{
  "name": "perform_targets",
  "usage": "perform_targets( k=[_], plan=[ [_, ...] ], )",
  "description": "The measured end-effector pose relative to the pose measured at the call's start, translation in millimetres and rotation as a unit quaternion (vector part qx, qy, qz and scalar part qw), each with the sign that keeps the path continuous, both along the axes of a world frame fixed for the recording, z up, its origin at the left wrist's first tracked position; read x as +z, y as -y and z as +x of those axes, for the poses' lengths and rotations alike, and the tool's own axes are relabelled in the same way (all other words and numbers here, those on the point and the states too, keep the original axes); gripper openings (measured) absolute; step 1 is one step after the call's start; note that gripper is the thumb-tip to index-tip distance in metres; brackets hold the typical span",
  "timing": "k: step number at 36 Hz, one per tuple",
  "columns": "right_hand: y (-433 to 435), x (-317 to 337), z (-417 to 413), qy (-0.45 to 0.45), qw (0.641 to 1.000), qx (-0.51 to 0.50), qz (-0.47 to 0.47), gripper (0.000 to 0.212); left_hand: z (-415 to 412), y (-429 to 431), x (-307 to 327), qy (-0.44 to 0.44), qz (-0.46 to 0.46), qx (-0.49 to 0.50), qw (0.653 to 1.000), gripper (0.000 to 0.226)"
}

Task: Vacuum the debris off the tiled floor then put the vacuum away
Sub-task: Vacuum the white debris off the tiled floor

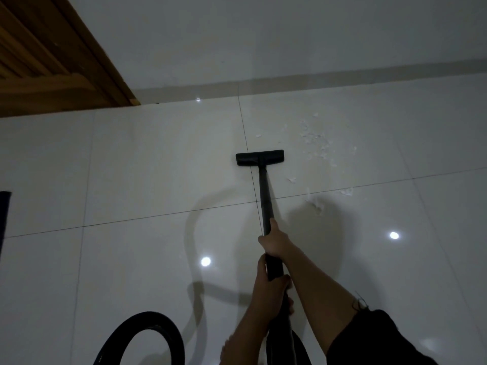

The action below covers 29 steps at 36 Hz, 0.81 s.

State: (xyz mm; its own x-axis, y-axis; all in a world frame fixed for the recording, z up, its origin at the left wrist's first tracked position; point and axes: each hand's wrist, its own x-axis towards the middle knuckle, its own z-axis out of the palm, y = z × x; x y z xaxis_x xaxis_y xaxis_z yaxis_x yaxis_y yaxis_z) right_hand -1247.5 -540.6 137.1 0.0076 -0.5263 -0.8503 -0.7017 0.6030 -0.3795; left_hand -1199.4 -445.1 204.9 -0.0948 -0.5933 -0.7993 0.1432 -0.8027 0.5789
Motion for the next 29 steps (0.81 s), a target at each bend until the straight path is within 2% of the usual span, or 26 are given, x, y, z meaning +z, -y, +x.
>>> perform_targets(
  k=[11,29],
  plan=[
    [53.1,-4.7,-6.0,0.007,1.000,0.011,-0.010,0.073,-9.7,52.5,0.3,-0.014,0.001,0.031,0.999,0.056],
    [131.7,-6.5,-30.3,0.001,0.999,0.031,-0.018,0.072,-37.3,127.7,-2.5,-0.033,-0.001,0.057,0.998,0.051]
  ],
)
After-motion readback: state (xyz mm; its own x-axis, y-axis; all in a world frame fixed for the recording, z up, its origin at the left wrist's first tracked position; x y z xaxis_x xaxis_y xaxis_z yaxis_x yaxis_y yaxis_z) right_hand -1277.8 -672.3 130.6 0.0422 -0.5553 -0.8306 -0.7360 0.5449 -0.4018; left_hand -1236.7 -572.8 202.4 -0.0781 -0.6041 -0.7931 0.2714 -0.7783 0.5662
